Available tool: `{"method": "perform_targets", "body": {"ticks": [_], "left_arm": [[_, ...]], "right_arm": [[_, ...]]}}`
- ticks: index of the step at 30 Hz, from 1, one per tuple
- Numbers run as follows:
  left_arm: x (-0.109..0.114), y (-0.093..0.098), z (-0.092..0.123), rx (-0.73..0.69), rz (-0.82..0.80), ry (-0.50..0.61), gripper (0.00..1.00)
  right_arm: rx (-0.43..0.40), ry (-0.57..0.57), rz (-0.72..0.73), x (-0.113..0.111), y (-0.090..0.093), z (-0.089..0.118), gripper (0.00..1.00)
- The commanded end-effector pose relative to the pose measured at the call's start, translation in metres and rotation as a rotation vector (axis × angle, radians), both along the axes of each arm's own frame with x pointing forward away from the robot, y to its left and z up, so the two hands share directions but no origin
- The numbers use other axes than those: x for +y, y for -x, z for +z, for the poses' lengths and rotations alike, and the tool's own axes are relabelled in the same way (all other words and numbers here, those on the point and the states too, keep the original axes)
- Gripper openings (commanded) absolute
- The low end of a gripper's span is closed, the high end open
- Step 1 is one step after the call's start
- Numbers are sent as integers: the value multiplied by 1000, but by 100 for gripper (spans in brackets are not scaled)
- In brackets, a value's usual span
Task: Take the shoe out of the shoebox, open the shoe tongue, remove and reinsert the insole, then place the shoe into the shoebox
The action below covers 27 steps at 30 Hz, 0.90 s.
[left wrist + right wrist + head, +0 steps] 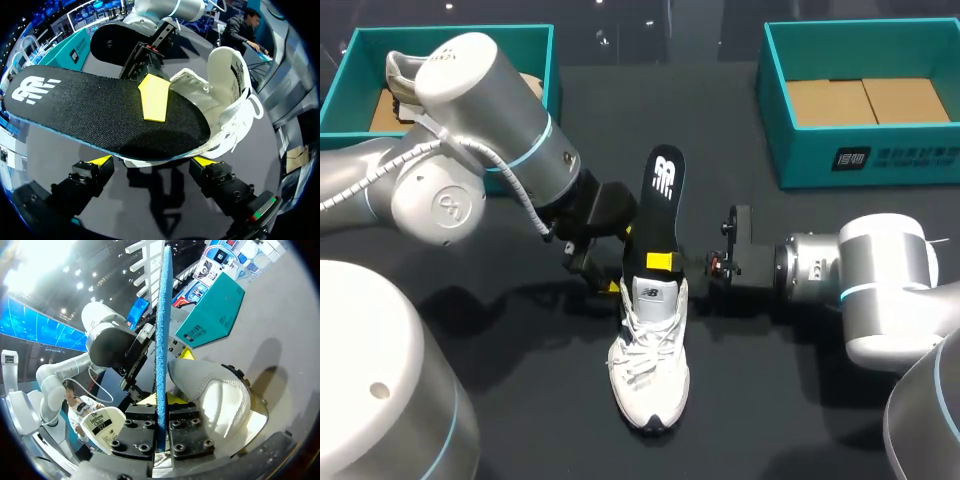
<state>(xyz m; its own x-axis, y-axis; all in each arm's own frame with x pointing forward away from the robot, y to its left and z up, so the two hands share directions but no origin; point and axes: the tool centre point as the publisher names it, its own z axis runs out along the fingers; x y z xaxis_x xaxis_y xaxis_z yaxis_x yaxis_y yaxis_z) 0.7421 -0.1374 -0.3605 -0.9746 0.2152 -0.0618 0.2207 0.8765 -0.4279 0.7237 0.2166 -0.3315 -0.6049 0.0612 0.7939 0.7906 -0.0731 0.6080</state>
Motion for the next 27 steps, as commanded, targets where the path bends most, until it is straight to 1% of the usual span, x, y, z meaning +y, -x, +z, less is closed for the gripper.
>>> {"method": "perform_targets", "body": {"ticks": [1, 8, 14, 22, 24, 27], "left_arm": [[-1, -1, 0, 0, -1, -3, 100], [-1, -1, 0, 0, -1, -3, 100], [-1, -1, 0, 0, -1, -3, 100], [-1, -1, 0, 0, -1, -3, 100], [-1, -1, 0, 0, -1, -3, 100], [-1, -1, 0, 0, -1, -3, 100]], "right_arm": [[6, 6, -8, -2, 13, -5, 0], [22, 3, 13, 1, 21, -9, 0], [27, -15, 22, 3, 23, -12, 0], [-16, -19, 19, 0, 14, 1, 0], [-26, -21, 19, -2, 13, 4, 7], [-36, -22, 21, -2, 12, 6, 11]]}}
